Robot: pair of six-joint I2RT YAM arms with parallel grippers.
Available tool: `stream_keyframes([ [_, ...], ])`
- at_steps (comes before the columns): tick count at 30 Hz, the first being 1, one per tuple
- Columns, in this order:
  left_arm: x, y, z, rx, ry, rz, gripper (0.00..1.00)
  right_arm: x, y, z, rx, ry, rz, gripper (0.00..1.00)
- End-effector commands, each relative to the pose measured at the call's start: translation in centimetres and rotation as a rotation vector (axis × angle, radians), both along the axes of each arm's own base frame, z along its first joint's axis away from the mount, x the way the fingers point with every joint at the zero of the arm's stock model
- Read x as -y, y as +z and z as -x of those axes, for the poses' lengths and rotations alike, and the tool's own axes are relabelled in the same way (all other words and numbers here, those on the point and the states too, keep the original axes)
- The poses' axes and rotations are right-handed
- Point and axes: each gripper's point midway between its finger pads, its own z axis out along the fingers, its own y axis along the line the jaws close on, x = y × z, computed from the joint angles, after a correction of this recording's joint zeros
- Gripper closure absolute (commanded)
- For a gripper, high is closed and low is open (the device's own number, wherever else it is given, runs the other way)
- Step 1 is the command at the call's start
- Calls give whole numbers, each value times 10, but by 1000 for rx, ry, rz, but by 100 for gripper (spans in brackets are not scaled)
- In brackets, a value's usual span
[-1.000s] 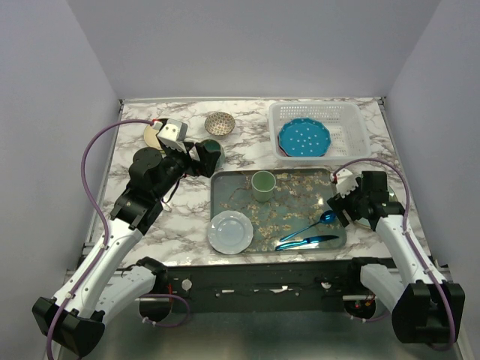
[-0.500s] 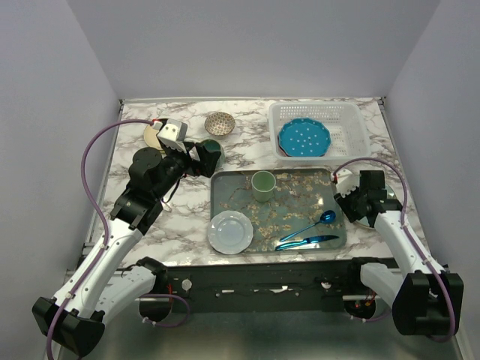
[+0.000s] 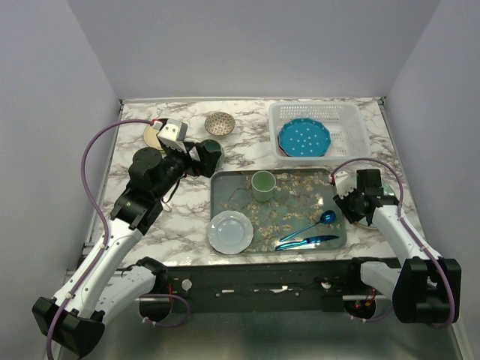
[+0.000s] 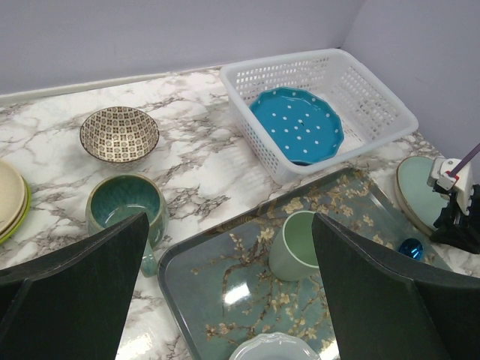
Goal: Place the mixed dishes into the plastic bin
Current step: Pick up the plate at the center of the board.
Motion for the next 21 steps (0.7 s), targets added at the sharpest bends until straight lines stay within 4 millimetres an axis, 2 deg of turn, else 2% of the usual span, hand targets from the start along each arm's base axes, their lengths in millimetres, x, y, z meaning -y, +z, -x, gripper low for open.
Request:
stream_keyframes([
  [1, 2, 12, 4, 35, -20, 23, 1, 0, -1, -6, -14, 19, 11, 62],
  [5, 0, 12, 4, 36, -14, 21, 1, -5, 5, -7, -1, 39, -13, 82],
  [9, 1, 11, 3, 33, -16, 20, 1, -8, 17, -10, 53, 43, -26, 94],
  [13, 1, 10, 2, 30, -14, 19, 1, -9, 27, -12, 93, 50, -32, 99],
  [21, 2, 8, 1, 24, -17, 16, 1, -15, 38, -11, 122, 81, -54, 100],
])
